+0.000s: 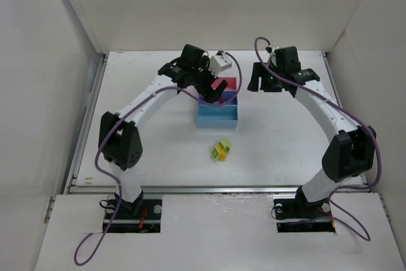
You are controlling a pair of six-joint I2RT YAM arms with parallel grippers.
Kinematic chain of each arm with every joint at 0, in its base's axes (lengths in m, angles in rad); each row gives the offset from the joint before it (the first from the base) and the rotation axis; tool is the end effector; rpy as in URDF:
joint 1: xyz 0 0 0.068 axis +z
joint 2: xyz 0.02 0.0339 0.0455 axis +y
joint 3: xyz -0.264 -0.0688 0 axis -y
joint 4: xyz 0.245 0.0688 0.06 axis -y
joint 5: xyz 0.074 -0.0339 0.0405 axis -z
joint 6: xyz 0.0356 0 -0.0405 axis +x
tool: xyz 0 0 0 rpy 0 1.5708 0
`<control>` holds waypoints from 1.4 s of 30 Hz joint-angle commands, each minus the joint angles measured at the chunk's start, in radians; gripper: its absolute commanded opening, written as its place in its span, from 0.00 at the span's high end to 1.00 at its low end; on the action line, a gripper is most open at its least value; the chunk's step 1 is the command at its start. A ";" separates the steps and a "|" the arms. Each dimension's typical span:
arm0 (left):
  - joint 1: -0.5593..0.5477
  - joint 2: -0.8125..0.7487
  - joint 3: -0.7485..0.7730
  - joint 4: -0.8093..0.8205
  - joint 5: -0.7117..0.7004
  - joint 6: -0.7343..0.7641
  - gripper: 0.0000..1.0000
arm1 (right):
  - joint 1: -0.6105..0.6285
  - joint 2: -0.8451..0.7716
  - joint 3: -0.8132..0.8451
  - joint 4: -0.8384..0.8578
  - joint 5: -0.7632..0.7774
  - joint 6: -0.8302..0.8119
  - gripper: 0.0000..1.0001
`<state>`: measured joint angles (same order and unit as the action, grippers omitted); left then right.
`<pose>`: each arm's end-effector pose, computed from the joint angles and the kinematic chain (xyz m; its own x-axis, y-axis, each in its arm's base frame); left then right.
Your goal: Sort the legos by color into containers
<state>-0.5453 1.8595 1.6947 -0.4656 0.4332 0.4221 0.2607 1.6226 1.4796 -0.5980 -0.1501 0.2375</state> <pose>0.3621 -0.2371 0.3229 -0.1481 0.5248 -0.8383 0.9004 0.4222 0.1052 0.3516 0.0993 0.3279 -0.7190 0.0490 -0.6933 -0.1979 0.9418 0.2717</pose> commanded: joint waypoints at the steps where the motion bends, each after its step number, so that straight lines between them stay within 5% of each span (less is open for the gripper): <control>1: -0.085 -0.173 -0.071 -0.212 0.019 0.249 0.00 | -0.008 -0.088 -0.123 -0.013 -0.083 -0.035 0.26; 6: -0.272 -0.192 -0.167 -0.286 -0.056 0.253 0.00 | -0.008 -0.158 -0.212 0.021 -0.083 0.037 0.24; 12: -0.352 -0.148 -0.216 -0.306 -0.091 0.240 0.00 | -0.008 -0.219 -0.271 -0.016 -0.033 0.065 0.23; 27: -0.420 0.023 -0.251 -0.311 -0.166 0.130 0.00 | -0.008 -0.334 -0.404 -0.025 0.004 0.074 0.23; 37: -0.420 0.055 -0.296 -0.249 -0.212 0.035 0.19 | -0.008 -0.362 -0.424 0.004 -0.020 0.054 0.23; 42: -0.420 0.084 -0.296 -0.240 -0.202 0.026 0.39 | -0.008 -0.362 -0.424 0.004 -0.020 0.045 0.23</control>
<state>-0.9604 1.9285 1.4048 -0.7017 0.2272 0.4709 0.2607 1.2861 1.0554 -0.6353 -0.1646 0.2947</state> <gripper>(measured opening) 0.629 0.766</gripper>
